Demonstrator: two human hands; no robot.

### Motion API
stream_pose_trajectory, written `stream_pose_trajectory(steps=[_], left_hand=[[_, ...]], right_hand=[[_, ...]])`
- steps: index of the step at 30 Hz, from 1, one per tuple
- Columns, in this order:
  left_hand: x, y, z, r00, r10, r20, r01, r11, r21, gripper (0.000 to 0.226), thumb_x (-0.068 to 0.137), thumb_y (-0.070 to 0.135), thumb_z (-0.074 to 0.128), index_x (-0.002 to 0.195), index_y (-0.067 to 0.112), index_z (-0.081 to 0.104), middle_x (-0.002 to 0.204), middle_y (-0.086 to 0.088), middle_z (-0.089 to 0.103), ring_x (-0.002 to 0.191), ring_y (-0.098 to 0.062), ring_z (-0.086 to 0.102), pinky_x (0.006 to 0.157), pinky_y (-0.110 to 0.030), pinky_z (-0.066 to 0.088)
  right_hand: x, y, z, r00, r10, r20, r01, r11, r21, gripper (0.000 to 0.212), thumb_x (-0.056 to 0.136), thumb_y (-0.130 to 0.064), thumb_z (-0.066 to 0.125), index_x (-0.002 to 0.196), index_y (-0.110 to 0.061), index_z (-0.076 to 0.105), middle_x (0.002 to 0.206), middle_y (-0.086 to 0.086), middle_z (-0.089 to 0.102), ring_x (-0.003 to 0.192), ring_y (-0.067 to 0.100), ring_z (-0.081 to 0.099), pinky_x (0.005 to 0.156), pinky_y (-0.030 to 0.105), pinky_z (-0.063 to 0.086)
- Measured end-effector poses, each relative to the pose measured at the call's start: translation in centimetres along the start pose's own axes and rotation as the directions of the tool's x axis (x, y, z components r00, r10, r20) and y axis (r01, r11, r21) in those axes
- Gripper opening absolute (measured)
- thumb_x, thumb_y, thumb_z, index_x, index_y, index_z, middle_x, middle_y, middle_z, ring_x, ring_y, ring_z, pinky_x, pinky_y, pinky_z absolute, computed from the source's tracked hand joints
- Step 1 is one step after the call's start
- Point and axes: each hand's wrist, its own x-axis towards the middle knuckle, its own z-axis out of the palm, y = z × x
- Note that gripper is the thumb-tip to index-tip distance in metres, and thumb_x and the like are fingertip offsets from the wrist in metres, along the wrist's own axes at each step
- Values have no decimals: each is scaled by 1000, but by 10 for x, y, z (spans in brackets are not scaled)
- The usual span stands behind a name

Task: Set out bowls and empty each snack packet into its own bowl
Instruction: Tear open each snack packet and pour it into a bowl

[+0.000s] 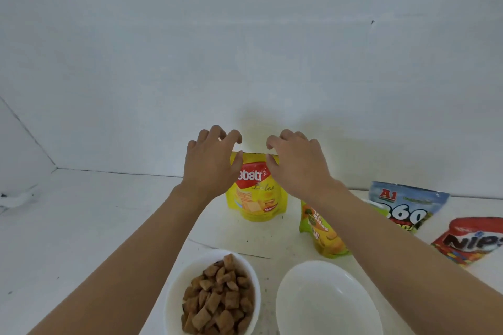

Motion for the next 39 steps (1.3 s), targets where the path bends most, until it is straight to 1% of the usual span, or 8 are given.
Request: stream_pose_trajectory(steps=[4,9,13,17,21,27,30,39], left_hand=[[2,1,15,995,-10,99,8,1000,19,28,98,38,52,121,28,64,114,-1,62,113,-29,53,89,-43,41],[-7,-1,19,989,1,150,-7,999,43,25,102,34,45,118,26,62,106,0,61,101,-28,56,84,-40,40],[-15,-6,3,996,21,84,-23,1000,20,19,100,29,51,111,24,66,98,-1,61,91,-29,57,79,-39,38],[-16,-16,-41,997,20,-68,-18,999,39,20,99,27,49,106,23,67,93,-2,61,86,-30,58,77,-40,37],[-30,-35,-97,991,12,-132,-6,999,49,29,95,31,42,104,23,68,91,-1,61,84,-29,57,76,-40,37],[-78,-89,-171,981,5,-195,15,995,100,20,99,28,50,105,27,69,89,4,62,82,-25,59,77,-38,38],[-108,-112,-198,984,-28,-176,44,995,85,13,99,24,58,105,28,70,91,5,62,85,-24,59,80,-39,36],[-213,-167,-224,990,-135,-47,136,991,20,27,98,41,42,102,34,68,87,12,61,87,-17,57,86,-43,38]], right_hand=[[2,-1,11,997,19,72,-18,1000,-15,24,99,-29,44,119,-22,57,109,1,59,102,28,57,78,39,34],[-2,-3,17,996,7,90,-3,999,-44,21,96,-16,50,115,-22,57,104,0,57,102,27,55,75,37,27],[-6,-9,12,999,-22,32,23,999,-28,23,94,-10,52,112,-23,59,101,-1,58,100,27,56,74,35,27],[-1,-30,-17,991,-100,-88,103,994,31,22,93,-8,54,109,-22,60,97,-1,58,95,27,55,72,36,29],[1,-69,-48,973,-173,-153,190,976,105,21,94,-10,51,108,-21,61,96,-1,57,94,26,54,75,37,37],[-17,-151,-76,934,-272,-230,312,937,159,21,93,-9,53,106,-21,63,93,-3,59,90,24,53,73,39,42],[-32,-189,-80,930,-308,-201,345,918,193,20,95,-10,52,107,-21,62,94,-4,60,92,22,52,75,39,42],[-92,-274,-54,938,-344,-36,333,870,363,18,96,-15,51,110,-24,55,93,-7,60,90,18,51,79,40,45]])
